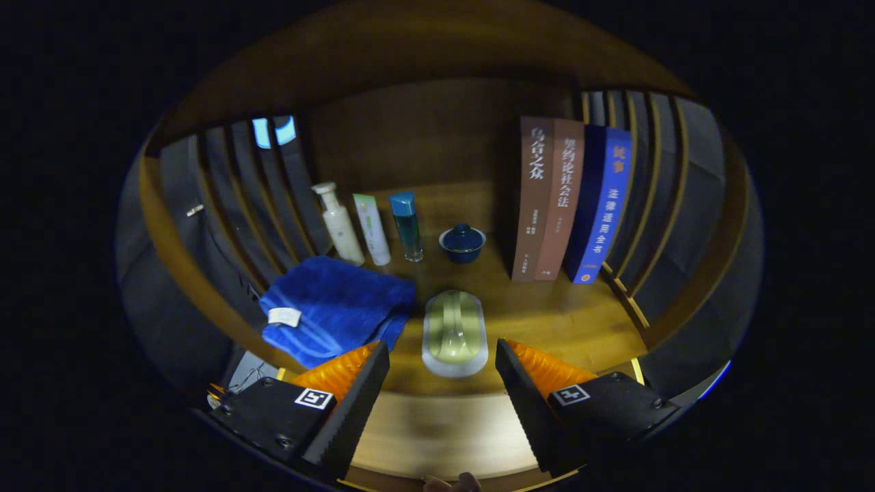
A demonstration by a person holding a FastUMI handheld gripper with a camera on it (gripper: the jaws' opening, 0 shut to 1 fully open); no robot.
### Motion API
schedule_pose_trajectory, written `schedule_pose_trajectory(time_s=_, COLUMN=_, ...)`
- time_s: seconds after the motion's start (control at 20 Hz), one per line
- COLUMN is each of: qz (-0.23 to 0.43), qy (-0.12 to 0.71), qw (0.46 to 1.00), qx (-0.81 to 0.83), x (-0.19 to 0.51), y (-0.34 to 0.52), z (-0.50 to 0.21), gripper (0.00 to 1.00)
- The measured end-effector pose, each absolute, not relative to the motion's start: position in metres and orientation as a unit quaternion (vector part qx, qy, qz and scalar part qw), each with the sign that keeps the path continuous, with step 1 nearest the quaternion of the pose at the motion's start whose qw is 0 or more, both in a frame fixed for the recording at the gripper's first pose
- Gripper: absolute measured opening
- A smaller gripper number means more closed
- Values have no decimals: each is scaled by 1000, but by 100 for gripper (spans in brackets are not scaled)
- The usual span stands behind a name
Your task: Pull open the drawer, take out the items inside it, and place them on the countertop above the cabinet.
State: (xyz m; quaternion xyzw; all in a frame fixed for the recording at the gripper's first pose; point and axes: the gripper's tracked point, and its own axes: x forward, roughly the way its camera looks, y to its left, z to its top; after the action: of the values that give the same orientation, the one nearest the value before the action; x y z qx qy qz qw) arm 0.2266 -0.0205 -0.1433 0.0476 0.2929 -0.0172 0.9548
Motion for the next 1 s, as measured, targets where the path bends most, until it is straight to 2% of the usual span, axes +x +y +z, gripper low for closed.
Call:
schedule_pose_trajectory(time_s=0.25, qz=1, qy=189, qw=981, qx=34, x=123, y=-13, z=-123, gripper=99)
schedule_pose_trajectory(time_s=0.5, qz=3, qy=133, qw=991, qx=22, x=29, y=-7, z=-153, gripper=99)
schedule_pose_trajectory(time_s=0.7, qz=-10, qy=132, qw=990, qx=49, x=-17, y=-8, z=-198, gripper=99)
schedule_pose_trajectory(time_s=1.0, qz=-31, qy=162, qw=984, qx=72, x=-27, y=-13, z=-257, gripper=99)
